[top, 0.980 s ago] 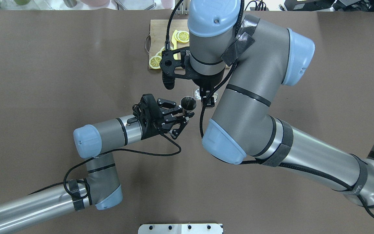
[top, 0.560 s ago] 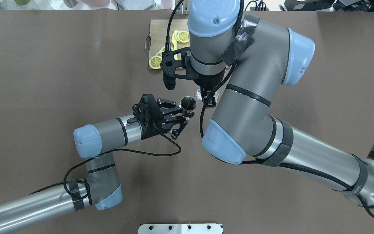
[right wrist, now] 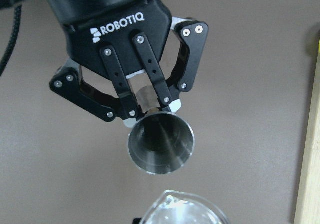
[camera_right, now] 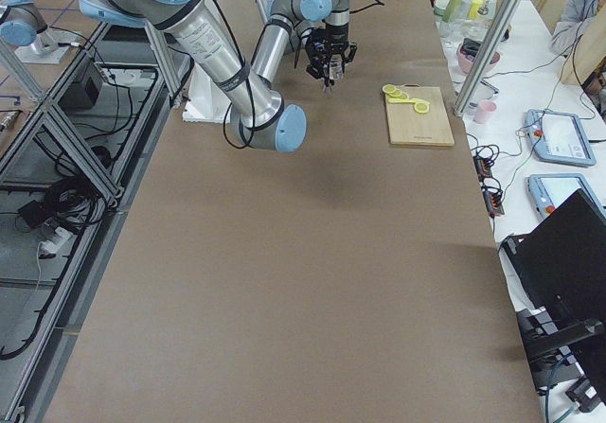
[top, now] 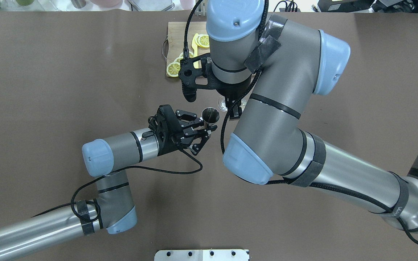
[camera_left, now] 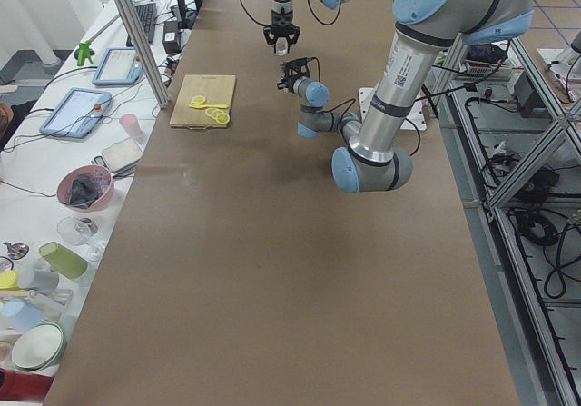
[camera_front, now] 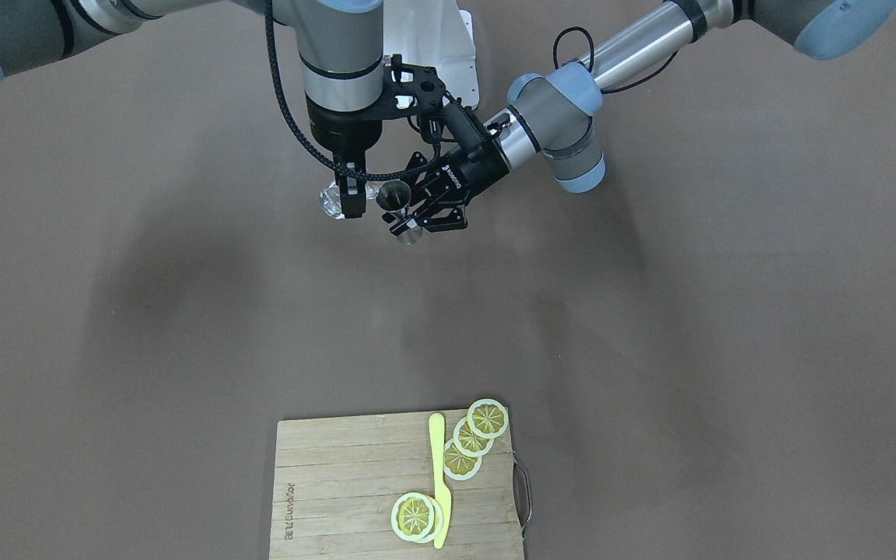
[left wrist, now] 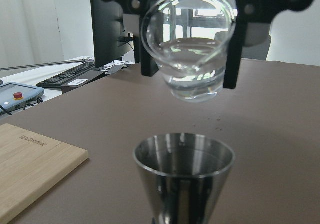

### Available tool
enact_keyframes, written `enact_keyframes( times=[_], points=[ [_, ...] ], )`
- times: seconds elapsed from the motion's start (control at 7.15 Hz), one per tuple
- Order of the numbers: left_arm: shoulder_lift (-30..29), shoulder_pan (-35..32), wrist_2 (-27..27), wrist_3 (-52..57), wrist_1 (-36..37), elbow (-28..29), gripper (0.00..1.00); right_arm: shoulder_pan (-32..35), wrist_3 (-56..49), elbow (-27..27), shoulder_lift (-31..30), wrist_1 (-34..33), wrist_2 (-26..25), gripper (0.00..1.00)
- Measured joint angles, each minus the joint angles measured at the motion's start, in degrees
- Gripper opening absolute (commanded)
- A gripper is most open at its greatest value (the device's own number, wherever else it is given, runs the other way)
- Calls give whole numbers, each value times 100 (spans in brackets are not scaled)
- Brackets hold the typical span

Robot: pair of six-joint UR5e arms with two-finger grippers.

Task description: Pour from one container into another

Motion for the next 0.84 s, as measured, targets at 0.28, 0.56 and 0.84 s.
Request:
enact_keyframes(
  times=[0.28, 0.56, 0.84],
  points=[
    [-4, 0, 0, 0, 6, 0, 0, -40, -104, -4, 39, -58, -80, 0],
    [-5, 0, 0, 0, 23, 0, 0, -73, -180, -3, 82, -132, -145, 0],
    [-4, 0, 0, 0, 28, 0, 0, -121, -246, -3, 95, -149, -196, 0]
  ],
)
